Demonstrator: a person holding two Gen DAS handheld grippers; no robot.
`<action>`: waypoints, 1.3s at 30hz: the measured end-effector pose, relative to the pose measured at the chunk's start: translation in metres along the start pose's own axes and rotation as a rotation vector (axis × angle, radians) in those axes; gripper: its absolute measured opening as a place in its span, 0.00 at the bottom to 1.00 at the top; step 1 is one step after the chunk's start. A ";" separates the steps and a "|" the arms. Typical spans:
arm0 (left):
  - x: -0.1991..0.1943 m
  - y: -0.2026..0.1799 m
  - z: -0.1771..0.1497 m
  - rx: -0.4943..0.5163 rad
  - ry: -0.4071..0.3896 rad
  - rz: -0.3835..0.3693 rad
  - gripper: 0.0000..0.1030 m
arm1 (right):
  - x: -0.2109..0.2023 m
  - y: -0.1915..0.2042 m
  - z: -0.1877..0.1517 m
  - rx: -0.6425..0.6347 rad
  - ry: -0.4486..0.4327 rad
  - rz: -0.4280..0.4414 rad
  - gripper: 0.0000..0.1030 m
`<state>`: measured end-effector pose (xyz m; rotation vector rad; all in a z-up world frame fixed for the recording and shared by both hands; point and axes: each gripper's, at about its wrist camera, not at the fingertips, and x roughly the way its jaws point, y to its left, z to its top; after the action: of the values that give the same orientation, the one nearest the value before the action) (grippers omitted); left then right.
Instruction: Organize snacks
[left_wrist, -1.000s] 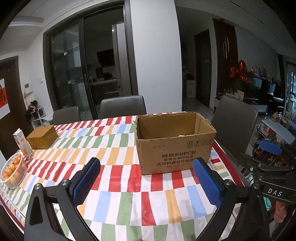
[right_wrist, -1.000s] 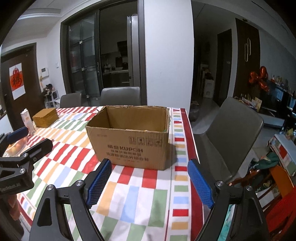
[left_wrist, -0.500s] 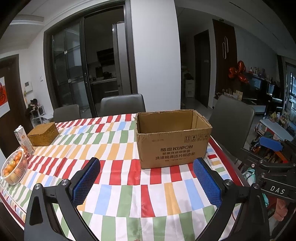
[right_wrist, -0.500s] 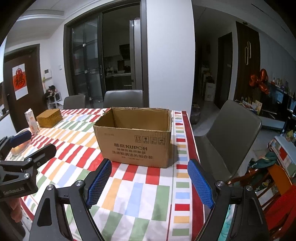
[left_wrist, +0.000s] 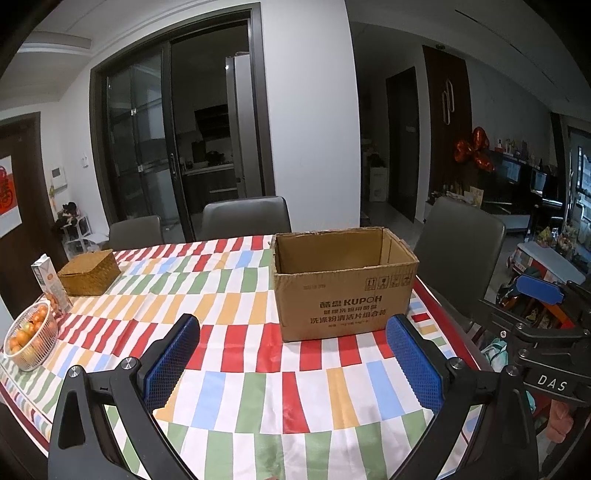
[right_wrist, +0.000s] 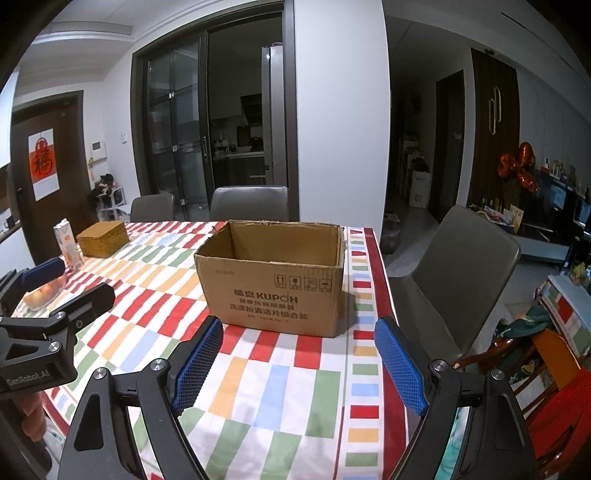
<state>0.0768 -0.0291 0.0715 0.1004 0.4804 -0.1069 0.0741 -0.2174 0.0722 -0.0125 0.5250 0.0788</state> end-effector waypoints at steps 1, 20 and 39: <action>0.000 0.000 0.000 0.001 -0.001 0.000 1.00 | 0.000 0.000 0.000 -0.001 -0.001 -0.001 0.82; -0.010 -0.004 0.003 0.011 -0.027 0.009 1.00 | -0.007 -0.002 0.003 0.001 -0.017 0.006 0.82; -0.010 -0.003 0.001 0.005 -0.020 0.008 1.00 | -0.007 -0.003 0.003 0.003 -0.012 0.013 0.82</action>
<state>0.0681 -0.0313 0.0772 0.1062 0.4595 -0.1011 0.0695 -0.2206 0.0786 -0.0056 0.5131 0.0910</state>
